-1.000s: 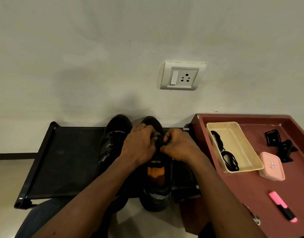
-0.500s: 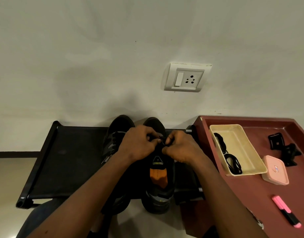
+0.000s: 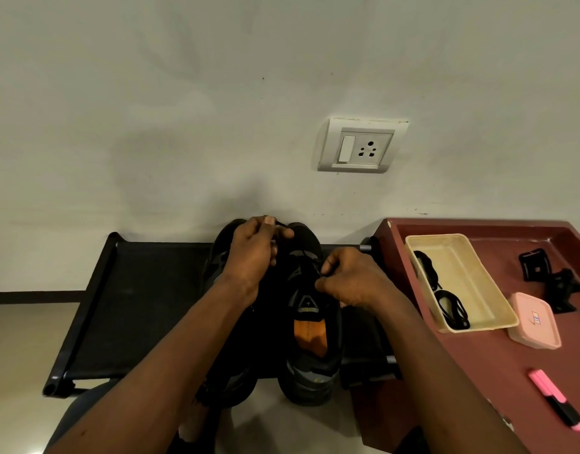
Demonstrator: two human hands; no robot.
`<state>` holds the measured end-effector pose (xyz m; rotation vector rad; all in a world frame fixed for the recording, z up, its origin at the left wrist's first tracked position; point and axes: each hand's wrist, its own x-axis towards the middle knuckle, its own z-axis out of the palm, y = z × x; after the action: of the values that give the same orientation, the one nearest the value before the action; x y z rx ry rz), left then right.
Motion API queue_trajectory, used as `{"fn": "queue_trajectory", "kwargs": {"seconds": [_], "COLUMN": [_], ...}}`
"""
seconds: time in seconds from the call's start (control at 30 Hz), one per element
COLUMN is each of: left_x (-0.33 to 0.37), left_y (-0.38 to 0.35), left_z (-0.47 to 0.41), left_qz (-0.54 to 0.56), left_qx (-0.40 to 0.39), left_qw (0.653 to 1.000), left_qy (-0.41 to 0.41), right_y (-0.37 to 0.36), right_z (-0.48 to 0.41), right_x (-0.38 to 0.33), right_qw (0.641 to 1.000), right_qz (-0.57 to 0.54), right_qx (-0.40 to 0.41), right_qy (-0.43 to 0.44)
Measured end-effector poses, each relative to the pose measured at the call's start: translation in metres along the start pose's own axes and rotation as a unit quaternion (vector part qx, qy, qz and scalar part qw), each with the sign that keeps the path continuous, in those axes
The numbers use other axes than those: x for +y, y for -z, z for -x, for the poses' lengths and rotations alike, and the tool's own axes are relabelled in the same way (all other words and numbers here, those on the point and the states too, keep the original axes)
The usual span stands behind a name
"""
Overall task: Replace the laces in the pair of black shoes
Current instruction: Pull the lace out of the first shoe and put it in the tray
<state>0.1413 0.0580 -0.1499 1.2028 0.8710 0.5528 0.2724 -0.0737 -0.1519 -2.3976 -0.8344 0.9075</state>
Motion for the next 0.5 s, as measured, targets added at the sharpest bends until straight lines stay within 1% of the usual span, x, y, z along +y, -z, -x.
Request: {"fn": "queue_trajectory", "kwargs": {"seconds": [0.1, 0.13, 0.17, 0.2, 0.23, 0.27, 0.3, 0.37, 0.4, 0.43, 0.47, 0.5], "left_x": [0.005, 0.006, 0.006, 0.005, 0.003, 0.001, -0.001, -0.004, -0.006, -0.008, -0.010, -0.012], "left_y": [0.004, 0.006, 0.008, 0.011, 0.013, 0.016, 0.017, 0.018, 0.018, 0.018, 0.018, 0.019], "left_z": [0.001, 0.000, -0.002, -0.002, -0.003, -0.004, -0.004, -0.003, -0.002, -0.002, -0.002, -0.003], "left_qz": [0.135, 0.151, 0.128, 0.057, -0.044, -0.155, -0.264, -0.434, -0.492, -0.530, -0.550, -0.555], "left_qx": [0.019, 0.026, 0.028, 0.024, 0.014, -0.002, -0.018, -0.044, -0.054, -0.057, -0.055, -0.052], "left_qw": [0.990, 0.987, 0.991, 0.998, 0.996, 0.978, 0.947, 0.872, 0.839, 0.816, 0.803, 0.800], "left_qy": [0.039, 0.036, 0.015, -0.026, -0.082, -0.139, -0.183, -0.223, -0.226, -0.225, -0.224, -0.223], "right_y": [0.001, 0.001, 0.001, 0.000, 0.000, 0.000, 0.000, 0.000, 0.000, 0.000, 0.000, 0.000], "right_z": [0.000, -0.001, -0.002, -0.002, -0.003, -0.004, -0.005, -0.005, -0.005, -0.005, -0.004, -0.004], "right_x": [0.001, 0.002, 0.002, 0.003, 0.003, 0.003, 0.003, 0.002, 0.002, 0.002, 0.002, 0.003], "right_qw": [1.000, 1.000, 1.000, 1.000, 1.000, 1.000, 1.000, 1.000, 1.000, 1.000, 1.000, 1.000], "right_qz": [0.003, 0.001, -0.004, -0.008, -0.009, -0.009, -0.010, -0.014, -0.014, -0.014, -0.012, -0.011], "right_qx": [0.000, 0.000, -0.002, -0.006, -0.009, -0.011, -0.012, -0.009, -0.007, -0.006, -0.006, -0.006], "right_qy": [0.004, 0.003, 0.001, -0.001, -0.003, -0.006, -0.008, -0.010, -0.011, -0.010, -0.008, -0.006]}}
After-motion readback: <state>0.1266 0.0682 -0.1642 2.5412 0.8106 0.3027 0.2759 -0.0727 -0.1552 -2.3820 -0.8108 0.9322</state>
